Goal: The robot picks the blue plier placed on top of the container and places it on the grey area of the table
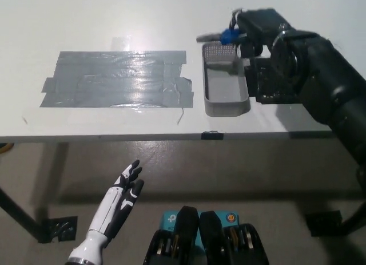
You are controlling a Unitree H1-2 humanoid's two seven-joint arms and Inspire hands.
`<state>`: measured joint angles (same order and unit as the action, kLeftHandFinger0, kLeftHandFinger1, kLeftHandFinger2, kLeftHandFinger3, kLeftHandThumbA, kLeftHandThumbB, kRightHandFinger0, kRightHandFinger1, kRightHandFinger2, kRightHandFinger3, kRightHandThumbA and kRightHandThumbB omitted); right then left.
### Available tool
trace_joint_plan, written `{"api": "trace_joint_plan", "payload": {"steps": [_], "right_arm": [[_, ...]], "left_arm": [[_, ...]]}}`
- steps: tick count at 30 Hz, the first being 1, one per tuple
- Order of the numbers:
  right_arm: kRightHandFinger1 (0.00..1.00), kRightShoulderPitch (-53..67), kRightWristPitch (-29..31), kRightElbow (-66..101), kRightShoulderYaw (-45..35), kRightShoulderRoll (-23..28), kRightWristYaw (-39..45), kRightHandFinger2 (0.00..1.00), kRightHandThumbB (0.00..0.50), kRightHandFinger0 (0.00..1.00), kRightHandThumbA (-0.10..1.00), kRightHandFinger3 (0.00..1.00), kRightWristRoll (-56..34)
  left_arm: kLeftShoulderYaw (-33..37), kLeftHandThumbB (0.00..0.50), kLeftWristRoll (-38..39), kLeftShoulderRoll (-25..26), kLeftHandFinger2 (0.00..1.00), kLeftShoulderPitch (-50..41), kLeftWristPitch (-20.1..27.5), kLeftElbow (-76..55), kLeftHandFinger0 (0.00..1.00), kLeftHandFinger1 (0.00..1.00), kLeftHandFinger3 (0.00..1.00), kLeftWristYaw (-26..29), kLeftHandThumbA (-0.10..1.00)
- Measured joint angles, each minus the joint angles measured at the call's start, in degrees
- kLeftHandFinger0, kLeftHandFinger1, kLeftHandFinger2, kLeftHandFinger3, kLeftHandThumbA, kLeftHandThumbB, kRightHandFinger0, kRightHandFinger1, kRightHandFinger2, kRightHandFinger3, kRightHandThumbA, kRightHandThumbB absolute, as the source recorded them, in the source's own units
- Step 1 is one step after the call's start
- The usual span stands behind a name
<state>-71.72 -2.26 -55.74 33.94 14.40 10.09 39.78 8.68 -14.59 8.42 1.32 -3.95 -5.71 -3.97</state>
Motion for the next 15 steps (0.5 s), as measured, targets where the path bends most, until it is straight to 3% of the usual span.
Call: {"api": "trace_joint_plan", "payload": {"steps": [3, 4, 7, 8, 9, 10, 11, 13, 15], "right_arm": [[0.65, -1.2, 0.7, -1.0, -0.5, -0.9, -0.9, 0.97, 0.223, 0.22, -0.10, 0.92, 0.0], [0.60, -1.5, 0.9, -1.2, -0.6, -1.4, -1.3, 0.93, 0.223, 0.19, -0.10, 0.88, 0.0], [0.59, -2.1, 1.8, -2.7, -0.6, -3.2, -2.5, 0.89, 0.226, 0.18, -0.10, 0.85, 0.0], [0.56, -2.1, 2.0, -3.2, -0.6, -3.9, -2.9, 0.84, 0.261, 0.18, -0.10, 0.77, 0.0], [0.51, -2.1, 2.1, -3.6, -0.6, -4.5, -3.1, 0.76, 0.294, 0.17, -0.03, 0.69, 0.0], [0.43, -2.1, 2.2, -3.9, -0.6, -5.1, -3.4, 0.66, 0.292, 0.14, -0.02, 0.54, 0.0], [0.39, -2.1, 2.5, -4.4, -0.7, -5.8, -3.6, 0.61, 0.262, 0.10, -0.10, 0.44, 0.0], [0.49, -2.2, 2.5, -4.8, -0.7, -7.2, -3.8, 0.79, 0.216, 0.10, -0.10, 0.60, 0.0], [0.51, -2.2, 2.5, -4.8, -0.7, -8.5, -3.9, 0.84, 0.212, 0.08, -0.10, 0.72, 0.0]], "left_arm": [[0.0, 0.355, -0.2, 0.0, 1.00, 0.2, 0.0, 0.0, 1.00, 1.00, 1.00, -0.1, 1.00], [0.0, 0.355, -0.2, 0.0, 1.00, 0.2, 0.0, 0.0, 1.00, 1.00, 1.00, -0.1, 1.00], [0.0, 0.344, -0.4, 0.0, 1.00, 0.2, -0.2, 0.0, 1.00, 1.00, 1.00, -0.1, 1.00], [0.0, 0.343, -0.5, 0.0, 1.00, 0.2, -0.2, 0.0, 1.00, 1.00, 1.00, -0.1, 1.00], [0.0, 0.344, -0.5, 0.0, 1.00, 0.2, -0.2, 0.0, 1.00, 1.00, 1.00, -0.1, 1.00], [0.0, 0.345, -0.5, 0.0, 1.00, 0.2, -0.2, 0.0, 1.00, 1.00, 1.00, -0.1, 1.00], [0.1, 0.344, -0.5, 0.0, 1.00, 0.2, -0.2, -0.1, 1.00, 1.00, 1.00, -0.1, 1.00], [0.1, 0.354, -0.6, 0.0, 1.00, 0.2, -0.2, -0.3, 1.00, 1.00, 1.00, -0.1, 1.00], [0.2, 0.363, -0.6, 0.0, 1.00, 0.2, -0.2, -0.4, 1.00, 1.00, 1.00, -0.1, 1.00]]}}
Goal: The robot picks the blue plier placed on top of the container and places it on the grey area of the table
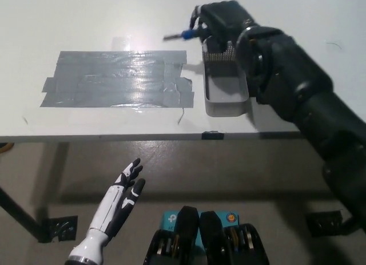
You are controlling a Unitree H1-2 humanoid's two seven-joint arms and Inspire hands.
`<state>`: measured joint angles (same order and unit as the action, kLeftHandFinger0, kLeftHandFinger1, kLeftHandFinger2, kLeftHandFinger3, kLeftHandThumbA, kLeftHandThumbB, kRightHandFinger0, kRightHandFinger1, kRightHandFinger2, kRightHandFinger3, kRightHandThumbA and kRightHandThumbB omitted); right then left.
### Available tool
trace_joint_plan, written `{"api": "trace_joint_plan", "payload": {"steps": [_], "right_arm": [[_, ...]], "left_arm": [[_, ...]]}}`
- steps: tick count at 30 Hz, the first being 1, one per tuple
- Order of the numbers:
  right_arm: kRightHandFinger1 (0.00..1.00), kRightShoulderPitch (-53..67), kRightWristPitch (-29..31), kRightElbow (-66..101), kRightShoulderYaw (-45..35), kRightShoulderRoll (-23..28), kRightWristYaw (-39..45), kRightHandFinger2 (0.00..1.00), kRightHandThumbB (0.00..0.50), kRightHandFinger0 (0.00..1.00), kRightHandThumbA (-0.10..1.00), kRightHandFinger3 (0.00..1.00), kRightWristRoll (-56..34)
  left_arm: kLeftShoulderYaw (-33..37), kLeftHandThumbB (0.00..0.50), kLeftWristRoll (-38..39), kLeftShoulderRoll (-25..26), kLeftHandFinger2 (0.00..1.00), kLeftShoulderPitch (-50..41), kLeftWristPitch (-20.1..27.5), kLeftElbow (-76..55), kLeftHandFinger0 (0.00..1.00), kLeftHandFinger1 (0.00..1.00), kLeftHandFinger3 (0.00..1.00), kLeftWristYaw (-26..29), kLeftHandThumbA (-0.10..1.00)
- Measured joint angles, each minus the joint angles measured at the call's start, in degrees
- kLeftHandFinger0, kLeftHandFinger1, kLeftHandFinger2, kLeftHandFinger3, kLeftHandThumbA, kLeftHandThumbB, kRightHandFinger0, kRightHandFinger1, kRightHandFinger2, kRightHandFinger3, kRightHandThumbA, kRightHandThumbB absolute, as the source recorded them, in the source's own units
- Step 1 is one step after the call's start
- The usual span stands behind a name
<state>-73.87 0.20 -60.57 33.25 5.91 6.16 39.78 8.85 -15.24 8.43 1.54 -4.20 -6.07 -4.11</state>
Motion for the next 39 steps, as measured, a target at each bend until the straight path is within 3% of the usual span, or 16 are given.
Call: {"api": "trace_joint_plan", "payload": {"steps": [5, 9, 10, 13, 18, 21, 22, 23, 24, 25, 28, 32, 39], "right_arm": [[0.50, 0.0, 0.1, -0.5, 0.0, -2.7, -0.8, 0.84, 0.181, 0.07, -0.10, 0.78, 0.0], [0.52, 0.0, 0.1, -2.4, -0.2, -4.7, -1.5, 0.85, 0.208, 0.10, -0.10, 0.78, -0.1], [0.48, 0.0, 0.1, -2.9, -0.2, -5.2, -1.7, 0.78, 0.213, 0.08, -0.10, 0.71, -0.1], [0.44, 0.0, 0.3, -4.8, -0.3, -6.3, -2.6, 0.74, 0.199, 0.03, -0.10, 0.70, -0.2], [0.43, 0.0, 0.6, -8.8, -0.6, -8.5, -4.4, 0.79, 0.201, 0.00, -0.10, 0.86, -0.5], [0.42, -0.1, 0.5, -10.8, -0.7, -9.7, -5.1, 0.75, 0.199, 0.01, -0.10, 0.77, -0.6], [0.51, -0.1, 0.5, -11.5, -0.7, -10.1, -5.4, 0.80, 0.192, 0.15, -0.02, 0.82, -0.6], [0.67, -0.2, 0.5, -12.0, -0.7, -10.4, -5.6, 0.90, 0.203, 0.39, 0.19, 1.00, -0.6], [1.00, -0.3, 0.5, -12.5, -0.9, -10.7, -5.7, 1.00, 0.279, 0.80, 0.49, 1.00, -0.7], [1.00, -0.4, 0.4, -13.0, -1.1, -11.0, -5.7, 1.00, 0.320, 1.00, 0.60, 1.00, -0.8], [1.00, -1.4, -0.2, -14.6, -2.0, -11.7, -5.2, 1.00, 0.489, 1.00, 0.83, 1.00, -1.5], [1.00, -1.9, -0.9, -15.0, -2.7, -12.2, -4.7, 1.00, 0.500, 1.00, 0.98, 1.00, -2.1], [1.00, -1.9, -0.8, -14.5, -4.2, -12.1, -4.8, 1.00, 0.500, 1.00, 1.00, 1.00, -3.3]], "left_arm": [[0.1, 0.370, 0.0, 0.0, 1.00, 0.1, -0.1, -0.3, 1.00, 1.00, 1.00, -0.2, 1.00], [0.2, 0.380, -0.1, 0.0, 1.00, 0.1, -0.2, -0.5, 1.00, 1.00, 1.00, -0.5, 1.00], [0.3, 0.377, -0.1, 0.0, 1.00, 0.1, -0.3, -0.6, 1.00, 1.00, 1.00, -0.7, 1.00], [0.5, 0.378, -0.2, 0.0, 1.00, 0.1, -0.6, -1.2, 1.00, 1.00, 1.00, -0.8, 1.00], [1.0, 0.365, -0.6, 0.0, 1.00, 0.4, -0.7, -1.5, 1.00, 1.00, 1.00, -0.9, 1.00], [1.4, 0.373, -1.0, 0.0, 1.00, 0.5, -0.7, -1.5, 1.00, 1.00, 1.00, -0.9, 1.00], [1.5, 0.384, -1.0, 0.0, 1.00, 0.5, -0.7, -1.5, 1.00, 1.00, 1.00, -0.9, 1.00], [1.6, 0.388, -1.0, 0.0, 1.00, 0.6, -0.7, -1.5, 1.00, 1.00, 1.00, -0.9, 1.00], [1.6, 0.383, -1.0, 0.0, 1.00, 0.7, -0.8, -1.6, 1.00, 1.00, 1.00, -1.0, 1.00], [1.7, 0.381, -1.0, 0.0, 1.00, 0.8, -0.9, -1.7, 1.00, 1.00, 1.00, -1.2, 1.00], [2.0, 0.383, -1.1, 0.0, 1.00, 0.9, -1.1, -2.0, 1.00, 1.00, 1.00, -1.6, 1.00], [2.4, 0.366, -1.1, 0.0, 1.00, 1.1, -1.1, -2.2, 1.00, 1.00, 1.00, -1.6, 1.00], [2.9, 0.315, -1.0, 0.0, 1.00, 1.3, -1.1, -2.3, 1.00, 1.00, 1.00, -2.0, 1.00]]}}
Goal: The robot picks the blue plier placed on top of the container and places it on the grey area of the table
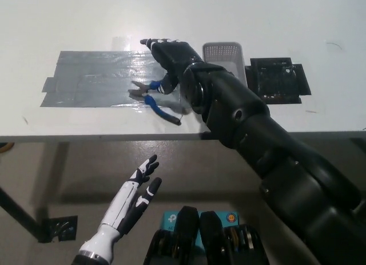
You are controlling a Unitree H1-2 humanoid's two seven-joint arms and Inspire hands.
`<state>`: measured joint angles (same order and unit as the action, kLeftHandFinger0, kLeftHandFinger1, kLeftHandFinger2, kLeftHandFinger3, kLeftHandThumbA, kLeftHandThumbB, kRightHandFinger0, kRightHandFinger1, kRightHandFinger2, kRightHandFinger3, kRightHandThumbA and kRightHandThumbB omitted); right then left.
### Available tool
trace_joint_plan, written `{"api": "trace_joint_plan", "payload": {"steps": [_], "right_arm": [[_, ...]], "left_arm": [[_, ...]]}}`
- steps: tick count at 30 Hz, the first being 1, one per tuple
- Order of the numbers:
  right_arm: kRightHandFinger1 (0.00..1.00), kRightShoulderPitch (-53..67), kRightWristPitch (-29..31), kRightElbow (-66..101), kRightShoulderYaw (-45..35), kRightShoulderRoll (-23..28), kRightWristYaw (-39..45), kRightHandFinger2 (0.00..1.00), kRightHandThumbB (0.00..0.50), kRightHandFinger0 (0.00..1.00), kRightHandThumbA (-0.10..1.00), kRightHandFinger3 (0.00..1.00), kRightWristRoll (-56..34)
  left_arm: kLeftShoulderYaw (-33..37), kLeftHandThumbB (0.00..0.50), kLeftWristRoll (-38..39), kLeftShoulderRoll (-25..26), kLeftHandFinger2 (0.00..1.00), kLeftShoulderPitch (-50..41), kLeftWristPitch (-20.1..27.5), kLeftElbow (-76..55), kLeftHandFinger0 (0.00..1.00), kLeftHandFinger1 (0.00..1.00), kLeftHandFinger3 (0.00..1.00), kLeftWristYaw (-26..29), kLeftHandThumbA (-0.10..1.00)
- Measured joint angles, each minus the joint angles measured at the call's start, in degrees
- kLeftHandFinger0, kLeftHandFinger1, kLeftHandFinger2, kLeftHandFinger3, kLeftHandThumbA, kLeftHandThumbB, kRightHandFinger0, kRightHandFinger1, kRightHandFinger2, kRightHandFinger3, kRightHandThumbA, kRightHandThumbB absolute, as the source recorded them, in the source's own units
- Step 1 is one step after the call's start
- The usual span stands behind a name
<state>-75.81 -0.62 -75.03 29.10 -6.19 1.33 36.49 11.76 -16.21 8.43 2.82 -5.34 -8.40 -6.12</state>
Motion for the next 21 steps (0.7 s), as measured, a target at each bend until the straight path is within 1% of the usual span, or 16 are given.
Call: {"api": "trace_joint_plan", "payload": {"steps": [1, 2, 7, 13, 16, 18, 20, 21], "right_arm": [[1.00, 0.0, 0.1, 0.3, -0.2, 0.1, -0.2, 1.00, 0.500, 1.00, 1.00, 1.00, -0.1], [1.00, 0.0, 0.2, 0.7, -0.3, 0.1, -0.4, 1.00, 0.500, 1.00, 1.00, 1.00, -0.1], [1.00, -0.9, 2.0, 2.0, -2.5, 0.8, -3.3, 1.00, 0.500, 1.00, 1.00, 1.00, -0.9], [1.00, -3.9, 4.2, 5.4, -5.9, 3.6, -5.3, 1.00, 0.500, 1.00, 1.00, 1.00, -2.4], [1.00, -4.2, 4.5, 11.0, -7.8, 5.8, -5.1, 1.00, 0.500, 1.00, 1.00, 1.00, -3.2], [1.00, -4.1, 4.7, 15.3, -8.5, 7.5, -4.6, 1.00, 0.500, 1.00, 1.00, 1.00, -3.6], [1.00, -3.6, 4.8, 20.4, -9.1, 9.4, -3.9, 1.00, 0.500, 1.00, 1.00, 1.00, -3.9], [1.00, -3.2, 4.8, 22.7, -9.3, 10.3, -3.4, 1.00, 0.495, 1.00, 1.00, 1.00, -4.1]], "left_arm": [[0.0, 0.313, 0.0, 0.0, 1.00, 0.0, 0.0, 0.0, 1.00, 1.00, 1.00, -0.2, 1.00], [0.0, 0.290, 0.0, 0.0, 1.00, 0.0, 0.0, 0.0, 1.00, 1.00, 1.00, -0.3, 1.00], [0.0, 0.263, 0.1, 0.0, 1.00, 0.2, -0.1, -0.1, 1.00, 1.00, 1.00, -0.9, 1.00], [0.1, 0.261, 0.1, 0.0, 1.00, 0.4, -0.1, -0.1, 1.00, 1.00, 1.00, -0.9, 1.00], [0.1, 0.267, 0.1, 0.0, 1.00, 0.4, -0.2, -0.1, 1.00, 1.00, 1.00, -0.9, 1.00], [0.1, 0.258, 0.1, 0.0, 1.00, 0.4, -0.2, -0.1, 1.00, 1.00, 1.00, -0.9, 1.00], [0.1, 0.261, 0.1, 0.0, 1.00, 0.5, -0.2, 0.1, 1.00, 1.00, 1.00, -0.9, 1.00], [0.0, 0.252, 0.1, 0.0, 1.00, 0.5, -0.2, 0.2, 1.00, 1.00, 1.00, -0.9, 1.00]]}}
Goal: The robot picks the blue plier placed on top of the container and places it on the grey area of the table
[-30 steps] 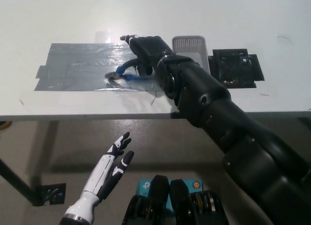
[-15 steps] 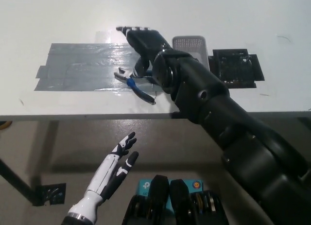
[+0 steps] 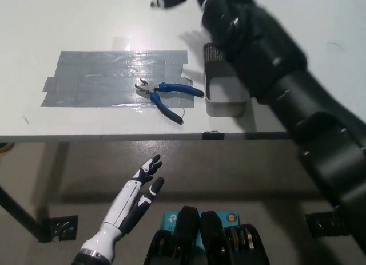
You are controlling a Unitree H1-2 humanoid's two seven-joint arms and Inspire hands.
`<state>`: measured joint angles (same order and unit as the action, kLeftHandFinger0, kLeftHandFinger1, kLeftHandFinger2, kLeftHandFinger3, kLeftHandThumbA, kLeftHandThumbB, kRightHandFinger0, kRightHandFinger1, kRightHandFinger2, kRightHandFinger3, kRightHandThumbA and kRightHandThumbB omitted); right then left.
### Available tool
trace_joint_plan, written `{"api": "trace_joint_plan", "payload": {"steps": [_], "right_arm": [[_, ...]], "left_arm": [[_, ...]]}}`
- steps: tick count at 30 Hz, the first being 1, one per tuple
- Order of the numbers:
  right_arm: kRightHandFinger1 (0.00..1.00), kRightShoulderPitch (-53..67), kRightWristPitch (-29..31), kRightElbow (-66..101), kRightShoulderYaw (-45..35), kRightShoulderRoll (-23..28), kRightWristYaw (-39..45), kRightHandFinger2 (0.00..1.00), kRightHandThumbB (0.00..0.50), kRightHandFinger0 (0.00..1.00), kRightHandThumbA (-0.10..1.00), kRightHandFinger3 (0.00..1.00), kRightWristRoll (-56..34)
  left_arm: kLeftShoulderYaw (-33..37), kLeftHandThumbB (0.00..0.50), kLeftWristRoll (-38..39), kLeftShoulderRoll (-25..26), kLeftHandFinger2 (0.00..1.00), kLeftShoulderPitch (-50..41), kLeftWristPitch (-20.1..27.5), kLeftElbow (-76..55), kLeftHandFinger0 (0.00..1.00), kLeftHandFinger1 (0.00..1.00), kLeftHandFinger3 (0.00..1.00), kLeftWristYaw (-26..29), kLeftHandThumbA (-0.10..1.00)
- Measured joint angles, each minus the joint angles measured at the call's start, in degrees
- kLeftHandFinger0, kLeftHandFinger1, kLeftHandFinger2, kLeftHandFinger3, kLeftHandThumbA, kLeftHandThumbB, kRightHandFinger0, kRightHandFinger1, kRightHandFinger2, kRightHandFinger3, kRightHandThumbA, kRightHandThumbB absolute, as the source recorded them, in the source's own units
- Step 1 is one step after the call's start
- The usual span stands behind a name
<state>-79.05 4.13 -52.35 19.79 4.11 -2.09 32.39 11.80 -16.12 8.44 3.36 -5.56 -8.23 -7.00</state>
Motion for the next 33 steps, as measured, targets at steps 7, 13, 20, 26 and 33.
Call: {"api": "trace_joint_plan", "payload": {"steps": [7, 13, 20, 26, 33], "right_arm": [[1.00, 7.5, -1.1, 16.5, -1.3, 5.9, 3.7, 1.00, 0.403, 1.00, 1.00, 1.00, -1.1], [1.00, 16.6, -2.7, 28.8, -3.1, 11.4, 6.9, 1.00, 0.425, 1.00, 1.00, 1.00, -3.1], [1.00, 28.7, -4.6, 42.1, -5.8, 17.9, 9.4, 1.00, 0.428, 1.00, 1.00, 1.00, -5.8], [1.00, 38.4, -6.5, 53.2, -9.1, 21.9, 10.6, 1.00, 0.403, 1.00, 1.00, 1.00, -8.9], [1.00, 48.2, -8.4, 67.2, -12.7, 23.3, 10.8, 1.00, 0.447, 1.00, 1.00, 1.00, -13.7]], "left_arm": [[-0.1, 0.313, 0.0, 0.0, 1.00, 0.1, 0.0, 1.0, 1.00, 1.00, 1.00, 0.0, 1.00], [-0.3, 0.293, -0.1, 0.0, 1.00, 0.3, 0.0, 2.0, 1.00, 1.00, 1.00, 0.1, 1.00], [-0.7, 0.322, -0.1, 0.0, 1.00, 1.3, -0.1, 3.4, 1.00, 1.00, 1.00, 0.1, 1.00], [-1.5, 0.304, -0.1, -0.1, 1.00, 2.2, -0.1, 4.8, 1.00, 1.00, 1.00, 0.1, 1.00], [-2.6, 0.312, 0.0, -0.2, 1.00, 3.0, -0.1, 5.7, 1.00, 1.00, 1.00, 0.1, 1.00]]}}
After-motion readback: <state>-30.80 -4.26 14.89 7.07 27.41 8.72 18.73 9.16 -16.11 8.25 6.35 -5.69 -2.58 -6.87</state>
